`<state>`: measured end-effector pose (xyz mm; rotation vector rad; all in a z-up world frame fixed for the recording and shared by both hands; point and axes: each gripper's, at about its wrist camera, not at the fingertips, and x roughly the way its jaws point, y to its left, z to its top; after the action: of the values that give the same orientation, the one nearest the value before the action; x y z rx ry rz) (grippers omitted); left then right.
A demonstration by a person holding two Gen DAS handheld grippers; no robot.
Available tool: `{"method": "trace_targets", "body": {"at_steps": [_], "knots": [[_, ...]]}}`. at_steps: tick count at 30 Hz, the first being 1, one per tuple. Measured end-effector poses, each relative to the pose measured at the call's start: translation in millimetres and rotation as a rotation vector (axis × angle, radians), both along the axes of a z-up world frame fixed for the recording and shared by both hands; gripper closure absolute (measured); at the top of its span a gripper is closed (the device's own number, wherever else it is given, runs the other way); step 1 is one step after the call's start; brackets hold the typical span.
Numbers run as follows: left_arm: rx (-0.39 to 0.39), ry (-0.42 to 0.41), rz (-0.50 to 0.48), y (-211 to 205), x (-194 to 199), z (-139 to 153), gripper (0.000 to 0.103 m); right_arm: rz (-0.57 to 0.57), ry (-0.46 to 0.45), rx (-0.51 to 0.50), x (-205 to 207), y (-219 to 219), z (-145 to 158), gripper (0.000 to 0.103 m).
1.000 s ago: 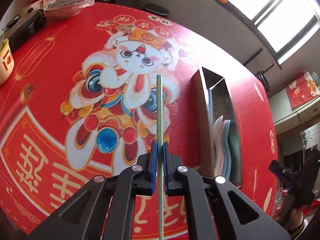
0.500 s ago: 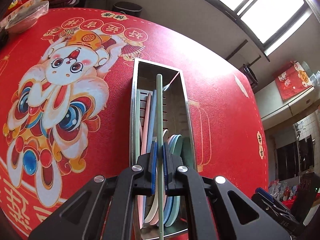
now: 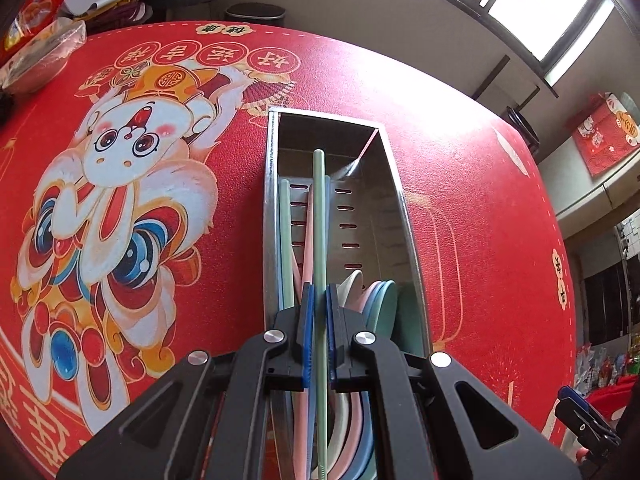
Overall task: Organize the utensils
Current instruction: 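Carry the mint-green chopstick with the left tool down into the tray, then open the left tool to release the mint-green chopstick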
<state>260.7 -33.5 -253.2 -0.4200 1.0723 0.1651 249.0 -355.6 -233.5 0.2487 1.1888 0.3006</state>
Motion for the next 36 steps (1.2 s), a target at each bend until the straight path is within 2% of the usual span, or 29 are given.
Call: {"method": "trace_targets", "body": {"at_steps": [6,9,11,13,15,20,22,25,30,36], "knots": [[0.027,-0.012,-0.035,1,-3,11,0.097,-0.002,-0.013,0.001,-1,10,6,0.017],[0.036,-0.029,-0.058,2,-5,24,0.092,-0.009,-0.028,0.001,-1,15,13,0.017],[0.049,-0.051,-0.07,4,-8,37,0.086,-0.019,-0.047,-0.01,-1,19,21,0.018],[0.065,-0.084,-0.092,5,-12,55,0.073,-0.039,-0.078,-0.022,-2,21,33,0.017],[0.094,-0.128,-0.122,6,-18,75,0.065,-0.061,-0.117,-0.032,-4,21,49,0.018],[0.177,-0.265,-0.195,8,-39,136,0.04,-0.112,-0.253,-0.095,-14,27,104,0.018],[0.213,-0.32,-0.218,9,-50,159,0.027,-0.132,-0.314,-0.121,-22,29,127,0.018],[0.267,-0.398,-0.242,10,-67,188,0.014,-0.166,-0.403,-0.167,-35,37,160,0.017],[0.316,-0.49,-0.265,14,-92,221,0.006,-0.224,-0.527,-0.238,-62,53,201,0.017],[0.336,-0.533,-0.283,16,-109,235,0.006,-0.281,-0.587,-0.307,-84,69,221,0.017]]}}
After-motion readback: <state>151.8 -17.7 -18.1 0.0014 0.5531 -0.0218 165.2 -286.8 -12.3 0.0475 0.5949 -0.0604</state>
